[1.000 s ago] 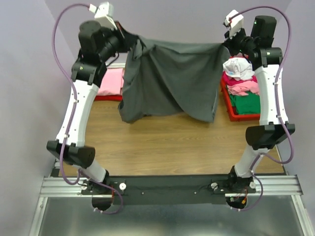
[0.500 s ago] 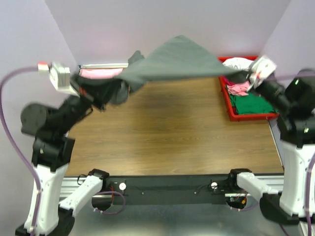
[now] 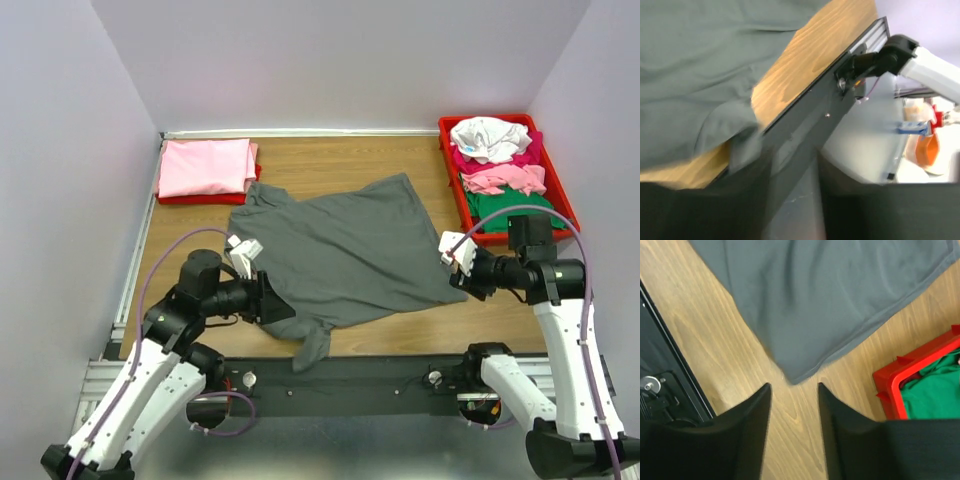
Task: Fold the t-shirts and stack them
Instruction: Flatten the tshirt out
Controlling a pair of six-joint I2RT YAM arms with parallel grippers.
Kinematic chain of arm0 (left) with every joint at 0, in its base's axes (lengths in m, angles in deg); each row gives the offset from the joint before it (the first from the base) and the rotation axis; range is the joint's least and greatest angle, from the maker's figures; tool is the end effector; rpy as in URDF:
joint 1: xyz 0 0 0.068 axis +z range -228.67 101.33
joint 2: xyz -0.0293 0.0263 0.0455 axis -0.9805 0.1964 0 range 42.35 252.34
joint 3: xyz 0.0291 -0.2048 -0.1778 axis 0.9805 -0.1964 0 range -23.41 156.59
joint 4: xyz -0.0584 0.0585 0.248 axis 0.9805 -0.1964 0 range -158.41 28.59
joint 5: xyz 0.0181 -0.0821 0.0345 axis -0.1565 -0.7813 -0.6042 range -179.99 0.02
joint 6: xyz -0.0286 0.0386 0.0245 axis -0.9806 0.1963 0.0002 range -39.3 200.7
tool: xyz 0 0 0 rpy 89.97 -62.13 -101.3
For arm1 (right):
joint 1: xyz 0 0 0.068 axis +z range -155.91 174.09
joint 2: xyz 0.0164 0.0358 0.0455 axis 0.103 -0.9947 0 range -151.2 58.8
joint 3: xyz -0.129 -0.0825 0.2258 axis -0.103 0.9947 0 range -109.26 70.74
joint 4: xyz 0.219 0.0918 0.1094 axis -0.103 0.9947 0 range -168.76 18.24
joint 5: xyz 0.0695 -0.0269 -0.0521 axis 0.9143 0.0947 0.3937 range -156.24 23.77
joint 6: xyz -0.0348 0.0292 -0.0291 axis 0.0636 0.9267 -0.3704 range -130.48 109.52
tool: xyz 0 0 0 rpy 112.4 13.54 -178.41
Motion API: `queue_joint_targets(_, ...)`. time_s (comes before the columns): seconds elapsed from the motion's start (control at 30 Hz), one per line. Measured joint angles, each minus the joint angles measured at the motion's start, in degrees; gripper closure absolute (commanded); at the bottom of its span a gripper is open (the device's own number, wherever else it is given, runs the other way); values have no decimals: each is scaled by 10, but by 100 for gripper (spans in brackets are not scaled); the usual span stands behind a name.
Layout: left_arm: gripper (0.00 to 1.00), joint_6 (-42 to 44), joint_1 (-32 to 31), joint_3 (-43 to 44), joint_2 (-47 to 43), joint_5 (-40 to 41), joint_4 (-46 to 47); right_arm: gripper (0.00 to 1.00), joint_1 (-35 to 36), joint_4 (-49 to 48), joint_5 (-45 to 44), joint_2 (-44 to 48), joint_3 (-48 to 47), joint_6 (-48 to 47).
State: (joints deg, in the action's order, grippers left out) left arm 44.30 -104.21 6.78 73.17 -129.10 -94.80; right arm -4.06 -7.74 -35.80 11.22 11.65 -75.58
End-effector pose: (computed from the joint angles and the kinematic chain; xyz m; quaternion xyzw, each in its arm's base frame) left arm 0.1015 -0.0734 0.2492 0.0776 0.8432 -0.4810 0.2271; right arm 0.1224 0.0221 0.3258 -0.5711 0.7385 0.0825 0.3489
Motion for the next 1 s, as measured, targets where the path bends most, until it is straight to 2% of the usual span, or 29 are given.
queue_joint_targets(0.07, 38, 12, -1, 45, -9, 1, -38, 40, 0, 7, 4, 1, -6, -2)
queue_joint_targets(0.17, 38, 33, -1, 116, -4, 16, -57, 32, 0, -3, 12, -20, -13, 12)
queue_joint_targets(0.27, 38, 51, -1, 158, 16, 58, -55, 34, 0, -48, 19, -65, -11, 54)
queue_joint_targets(0.33, 35, 55, -1, 159, 31, 109, -47, 39, 0, -99, 26, -121, -10, 104)
queue_joint_targets(0.37, 35, 56, -1, 158, 37, 121, -44, 39, 0, -113, 28, -141, -10, 117)
queue_joint_targets(0.43, 27, 58, -1, 151, 62, 193, -13, 39, 0, -157, 35, -214, -14, 158)
queue_joint_targets(0.57, 23, 84, 10, 150, 115, 278, 63, 39, 0, -229, 40, -366, -46, 246)
queue_joint_targets(0.77, 28, 153, 134, 201, 294, 319, 178, 40, 0, -311, 13, -522, -134, 330)
queue_joint_targets(0.87, 28, 168, 163, 195, 335, 320, 194, 42, 0, -337, -17, -572, -143, 354)
queue_joint_targets(1.0, 28, 176, 168, 159, 329, 316, 206, 42, 0, -355, -63, -615, -143, 375)
